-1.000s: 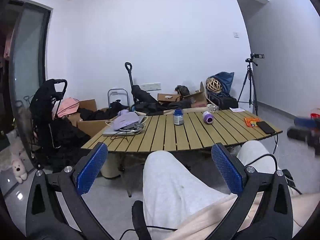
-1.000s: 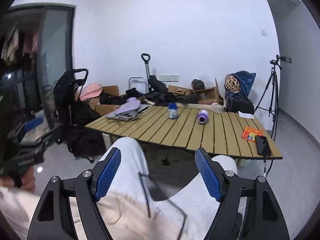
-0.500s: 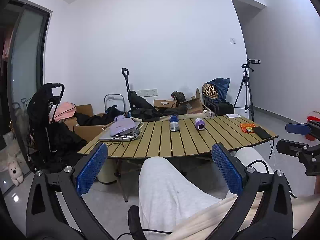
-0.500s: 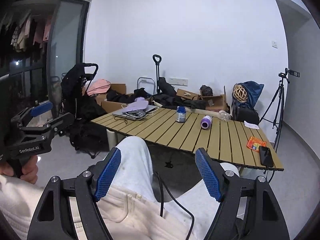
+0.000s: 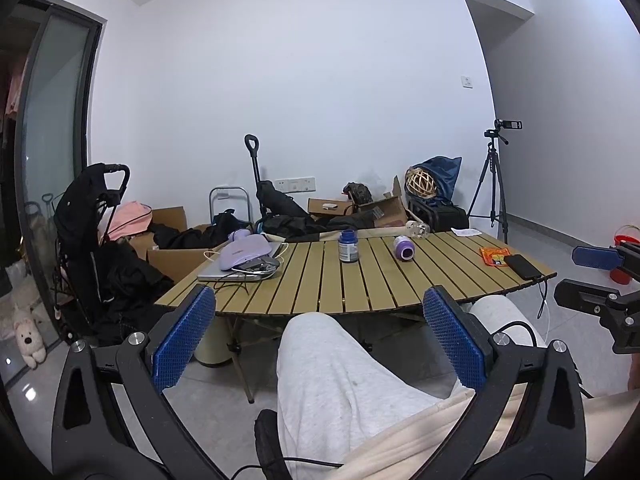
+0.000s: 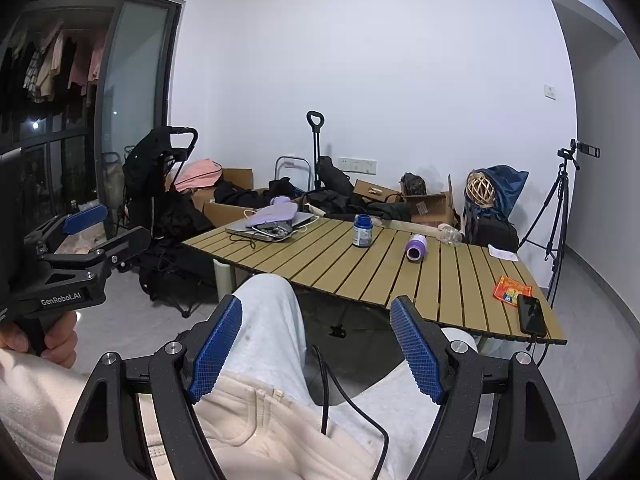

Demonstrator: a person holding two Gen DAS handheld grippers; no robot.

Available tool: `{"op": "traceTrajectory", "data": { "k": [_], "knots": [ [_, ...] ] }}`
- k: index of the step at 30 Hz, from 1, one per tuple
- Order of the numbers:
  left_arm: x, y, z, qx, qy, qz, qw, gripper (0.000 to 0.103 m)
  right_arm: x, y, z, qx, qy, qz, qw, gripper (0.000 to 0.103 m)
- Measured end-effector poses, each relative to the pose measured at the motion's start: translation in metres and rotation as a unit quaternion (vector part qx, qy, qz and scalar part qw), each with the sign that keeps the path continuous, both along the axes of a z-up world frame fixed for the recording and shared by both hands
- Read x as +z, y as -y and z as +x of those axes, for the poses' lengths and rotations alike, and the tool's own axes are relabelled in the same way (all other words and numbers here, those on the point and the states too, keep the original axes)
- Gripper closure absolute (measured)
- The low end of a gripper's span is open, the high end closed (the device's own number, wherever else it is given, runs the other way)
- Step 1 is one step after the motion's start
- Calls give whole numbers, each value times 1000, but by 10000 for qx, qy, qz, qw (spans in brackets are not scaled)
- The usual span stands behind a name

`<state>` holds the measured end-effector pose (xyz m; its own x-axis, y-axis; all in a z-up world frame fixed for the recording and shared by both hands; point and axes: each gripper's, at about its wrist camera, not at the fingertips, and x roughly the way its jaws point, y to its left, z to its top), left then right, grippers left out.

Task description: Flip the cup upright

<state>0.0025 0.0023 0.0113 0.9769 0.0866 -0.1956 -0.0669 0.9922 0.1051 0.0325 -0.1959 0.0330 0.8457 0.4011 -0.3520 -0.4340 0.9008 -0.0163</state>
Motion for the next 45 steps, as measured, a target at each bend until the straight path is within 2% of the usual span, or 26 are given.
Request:
{"op": "traceTrajectory", "data": {
  "k": [45],
  "knots": [
    [1,8,0,87,-42,-88,9999,0,1,-1,-1,19,-16,0,10000,22]
  ]
}}
